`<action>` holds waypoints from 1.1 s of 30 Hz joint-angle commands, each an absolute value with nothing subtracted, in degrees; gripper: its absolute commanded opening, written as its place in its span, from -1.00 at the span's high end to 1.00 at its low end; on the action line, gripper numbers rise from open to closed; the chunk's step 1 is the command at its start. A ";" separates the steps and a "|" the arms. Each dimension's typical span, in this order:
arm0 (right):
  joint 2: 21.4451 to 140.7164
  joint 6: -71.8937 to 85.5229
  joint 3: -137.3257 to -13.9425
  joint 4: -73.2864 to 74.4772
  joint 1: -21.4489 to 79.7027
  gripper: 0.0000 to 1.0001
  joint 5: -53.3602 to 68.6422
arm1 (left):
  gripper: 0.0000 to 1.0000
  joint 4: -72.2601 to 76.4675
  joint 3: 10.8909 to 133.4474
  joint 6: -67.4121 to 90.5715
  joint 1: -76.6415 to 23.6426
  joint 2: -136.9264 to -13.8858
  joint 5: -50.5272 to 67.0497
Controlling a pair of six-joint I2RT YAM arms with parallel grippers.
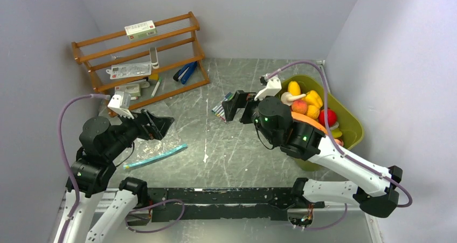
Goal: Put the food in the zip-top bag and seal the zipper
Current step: Move the zipper food storage bag to the center of the board.
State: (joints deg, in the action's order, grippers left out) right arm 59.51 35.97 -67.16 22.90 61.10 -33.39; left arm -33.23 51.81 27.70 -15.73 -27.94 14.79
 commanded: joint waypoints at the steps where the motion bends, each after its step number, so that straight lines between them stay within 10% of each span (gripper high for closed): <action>1: 58.10 34.94 -66.83 20.42 61.35 -1.00 -33.47 | -0.98 -30.72 51.50 27.05 -15.03 -29.43 14.21; 20: 55.30 31.00 -64.28 13.47 61.35 -1.00 -35.69 | -0.68 -43.58 50.08 49.93 -15.03 -43.55 -34.70; 33: 53.29 28.77 -61.19 14.24 61.43 -0.97 -33.71 | -0.71 -32.98 46.36 54.62 -14.40 -69.23 -29.52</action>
State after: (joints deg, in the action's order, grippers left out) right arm 54.98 30.46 -62.17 13.54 61.14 -32.12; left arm -41.41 47.92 56.77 -15.25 -65.14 -33.61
